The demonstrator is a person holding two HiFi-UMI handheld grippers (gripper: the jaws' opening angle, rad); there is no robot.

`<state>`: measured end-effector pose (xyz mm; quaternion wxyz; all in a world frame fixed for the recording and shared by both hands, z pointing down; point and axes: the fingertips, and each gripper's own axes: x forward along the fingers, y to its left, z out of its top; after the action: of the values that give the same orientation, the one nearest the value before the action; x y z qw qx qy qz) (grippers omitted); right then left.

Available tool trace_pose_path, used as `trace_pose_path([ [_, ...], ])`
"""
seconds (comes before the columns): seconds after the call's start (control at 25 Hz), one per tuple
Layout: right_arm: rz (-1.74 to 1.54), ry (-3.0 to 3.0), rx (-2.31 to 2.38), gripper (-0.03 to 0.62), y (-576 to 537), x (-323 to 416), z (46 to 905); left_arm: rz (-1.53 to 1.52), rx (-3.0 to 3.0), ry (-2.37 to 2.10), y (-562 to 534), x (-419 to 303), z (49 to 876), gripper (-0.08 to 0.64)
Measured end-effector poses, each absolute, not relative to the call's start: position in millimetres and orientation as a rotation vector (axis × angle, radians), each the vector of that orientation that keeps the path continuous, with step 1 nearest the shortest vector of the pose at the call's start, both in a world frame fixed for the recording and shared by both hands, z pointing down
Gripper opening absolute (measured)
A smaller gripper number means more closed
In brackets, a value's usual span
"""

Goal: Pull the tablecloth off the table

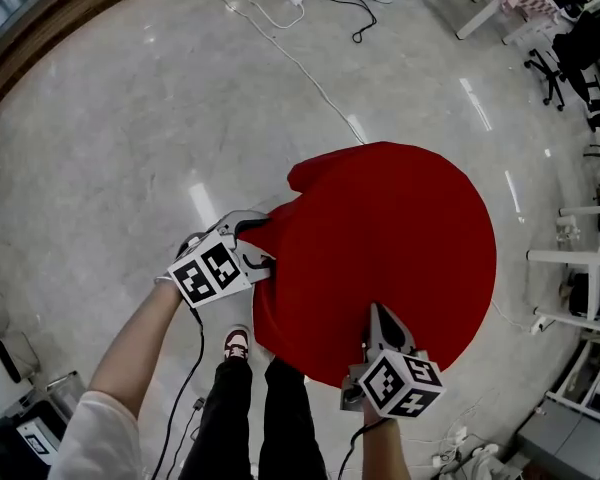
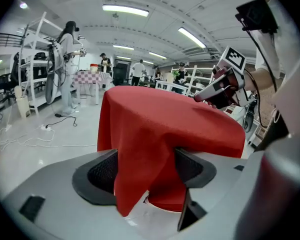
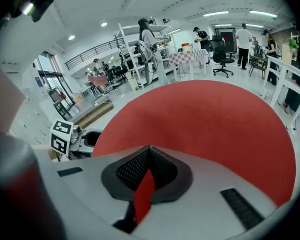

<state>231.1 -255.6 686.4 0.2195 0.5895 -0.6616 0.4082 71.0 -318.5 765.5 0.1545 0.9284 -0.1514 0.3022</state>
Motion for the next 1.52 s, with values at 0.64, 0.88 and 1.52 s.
trace_pose_path([
  [0.64,1.177,-1.841,1.635,0.025,-255,233,691,0.923,2.705,-0.333,-318,93,767,0.189],
  [0.88,1.177,-1.845,1.641,0.025,-256,233,690,0.885,2.703,-0.376,-319,86,758,0.044],
  [1.52,1.194,-1.873,1.608,0.095,-261,233,667,0.963,2.611,-0.666,-316,53,684,0.017],
])
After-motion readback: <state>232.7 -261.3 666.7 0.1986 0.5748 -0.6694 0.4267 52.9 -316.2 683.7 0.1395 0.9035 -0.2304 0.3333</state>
